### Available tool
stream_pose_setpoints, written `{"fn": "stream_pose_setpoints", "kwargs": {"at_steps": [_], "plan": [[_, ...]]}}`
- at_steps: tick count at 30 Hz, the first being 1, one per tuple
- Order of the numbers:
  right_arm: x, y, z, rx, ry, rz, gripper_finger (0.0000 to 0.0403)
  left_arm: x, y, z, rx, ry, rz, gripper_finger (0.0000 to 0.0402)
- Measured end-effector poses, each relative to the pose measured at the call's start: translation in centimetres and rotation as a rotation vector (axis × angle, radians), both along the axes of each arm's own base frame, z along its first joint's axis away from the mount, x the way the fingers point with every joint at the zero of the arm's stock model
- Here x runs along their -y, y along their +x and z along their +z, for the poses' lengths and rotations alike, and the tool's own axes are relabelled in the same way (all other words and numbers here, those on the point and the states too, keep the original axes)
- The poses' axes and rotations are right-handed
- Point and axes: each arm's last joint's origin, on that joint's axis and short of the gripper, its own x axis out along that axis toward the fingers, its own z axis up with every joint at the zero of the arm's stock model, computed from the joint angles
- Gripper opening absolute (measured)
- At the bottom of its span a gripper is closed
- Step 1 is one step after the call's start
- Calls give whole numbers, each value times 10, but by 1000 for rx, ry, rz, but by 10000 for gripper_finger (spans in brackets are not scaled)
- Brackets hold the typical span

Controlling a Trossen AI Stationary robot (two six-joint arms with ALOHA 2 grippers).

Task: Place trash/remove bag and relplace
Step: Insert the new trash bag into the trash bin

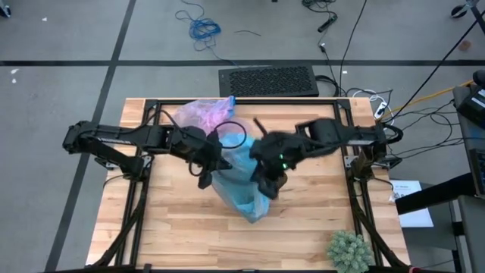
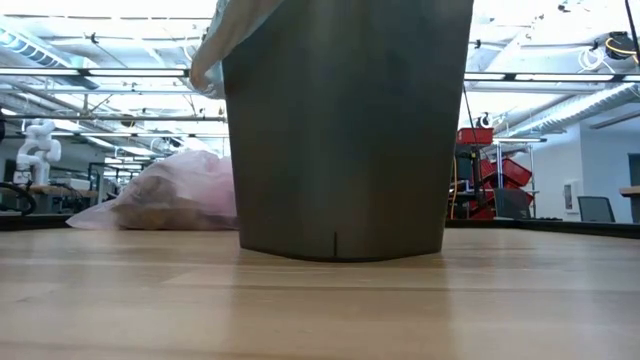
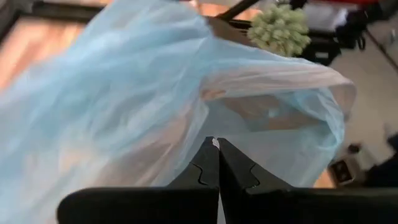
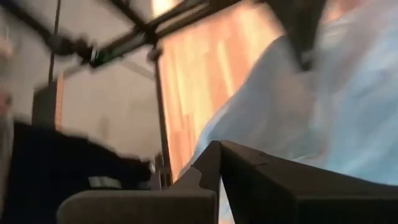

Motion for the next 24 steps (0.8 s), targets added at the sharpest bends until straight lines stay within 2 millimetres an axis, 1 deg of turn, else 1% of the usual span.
{"fn": "stream_pose_setpoints", "kwargs": {"at_steps": [4,6,9,12,16,22,24], "plan": [[-16,4,-9,-5,-81,133,3,0,0,8,49,102,-78,0],[-18,12,-17,-20,-119,133,3,1,-1,8,46,97,-107,0],[-18,23,-29,-42,-160,150,3,3,-5,3,-14,80,-159,0],[-19,34,-41,-67,-191,163,3,4,-8,-2,-67,122,-206,0],[-19,44,-54,-102,-193,155,1,3,-2,-9,-90,191,-190,0],[-23,60,-83,-222,-186,90,1,-1,14,-23,-134,197,-162,0],[-24,64,-88,-238,-167,83,1,-1,17,-26,-148,198,-142,0]]}}
